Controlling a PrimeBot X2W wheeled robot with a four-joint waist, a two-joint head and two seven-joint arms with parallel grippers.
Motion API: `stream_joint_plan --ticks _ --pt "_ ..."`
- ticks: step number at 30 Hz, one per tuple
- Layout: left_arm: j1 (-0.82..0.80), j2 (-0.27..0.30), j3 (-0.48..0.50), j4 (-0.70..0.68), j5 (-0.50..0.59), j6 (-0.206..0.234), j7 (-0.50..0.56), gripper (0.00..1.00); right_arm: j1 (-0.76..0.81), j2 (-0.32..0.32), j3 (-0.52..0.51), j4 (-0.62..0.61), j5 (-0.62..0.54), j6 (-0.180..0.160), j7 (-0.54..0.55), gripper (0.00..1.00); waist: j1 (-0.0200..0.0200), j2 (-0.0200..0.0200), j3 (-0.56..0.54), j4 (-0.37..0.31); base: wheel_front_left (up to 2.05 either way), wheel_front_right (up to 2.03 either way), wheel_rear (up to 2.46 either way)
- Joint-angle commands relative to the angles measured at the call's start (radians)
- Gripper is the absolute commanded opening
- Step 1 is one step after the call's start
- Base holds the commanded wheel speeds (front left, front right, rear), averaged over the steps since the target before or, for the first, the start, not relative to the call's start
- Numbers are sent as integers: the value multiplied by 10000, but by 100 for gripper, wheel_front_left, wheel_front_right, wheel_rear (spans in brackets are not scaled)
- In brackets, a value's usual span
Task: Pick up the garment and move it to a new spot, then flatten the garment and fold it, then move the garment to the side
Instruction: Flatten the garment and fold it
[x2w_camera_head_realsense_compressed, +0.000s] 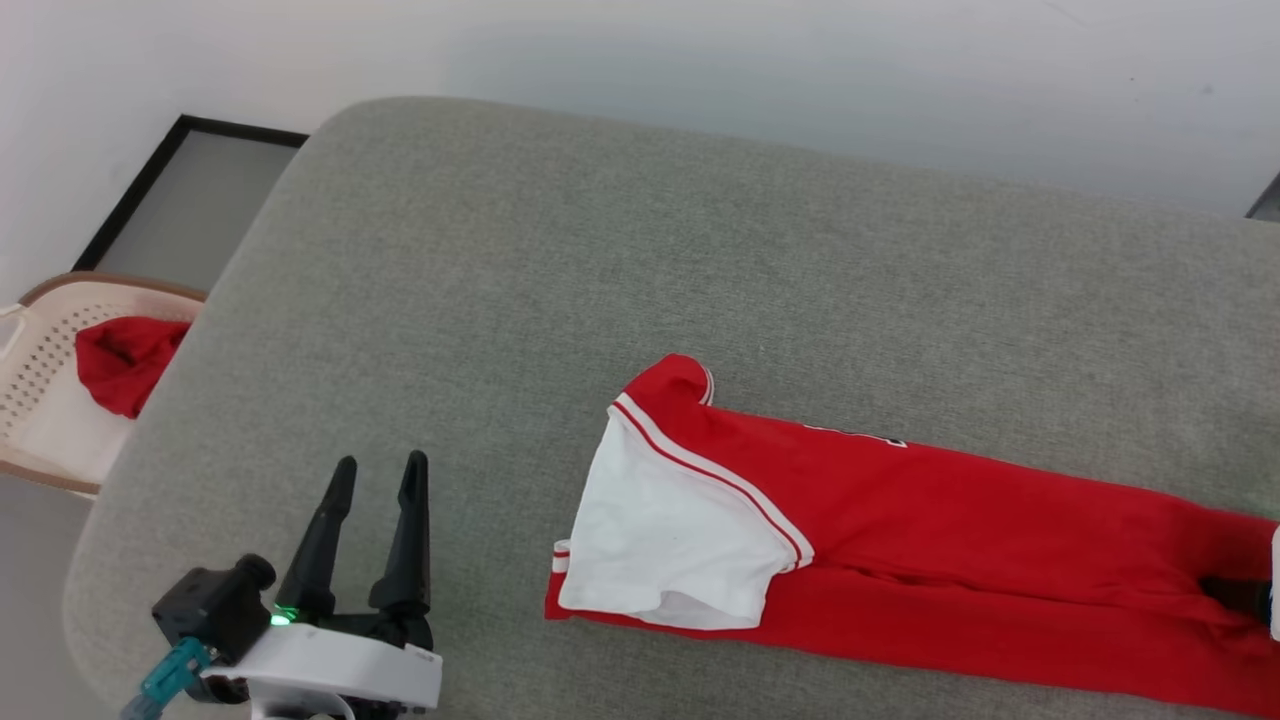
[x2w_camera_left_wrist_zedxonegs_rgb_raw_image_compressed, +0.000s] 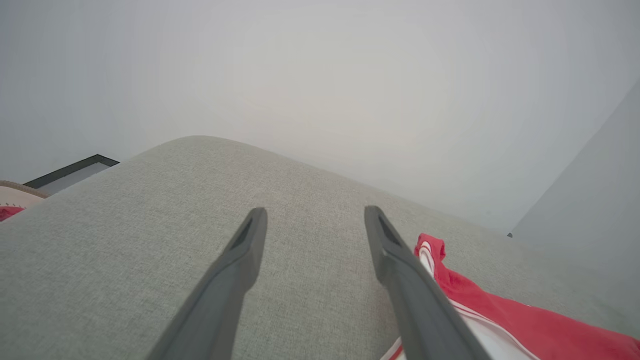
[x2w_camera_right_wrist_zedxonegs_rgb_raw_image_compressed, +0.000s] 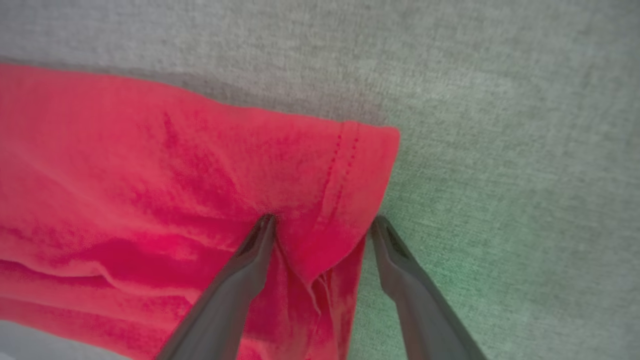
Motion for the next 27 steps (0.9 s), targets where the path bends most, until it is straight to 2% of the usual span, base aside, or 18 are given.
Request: stream_joint_plan --ticks 1,2,15,27 --pt "-31 49 -25 31 -130 -24 -4 100 265 505 241 413 162 -3 195 44 0 0 39 67 0 0 0" --pt "-37 57 -56 29 -172 -25 -4 100 248 542 287 436 208 2 289 0 0 0 49 88 0 0 0" --pt "-85 127 -25 -45 -97 -28 -4 100 27 -338 -470 589 64 -44 -263 0 0 0 94 -72 0 0 0" --pt "204 221 145 -11 237 -27 -4 100 -386 -1108 -972 923 -218 -10 -824 0 0 0 -263 -693 0 0 0"
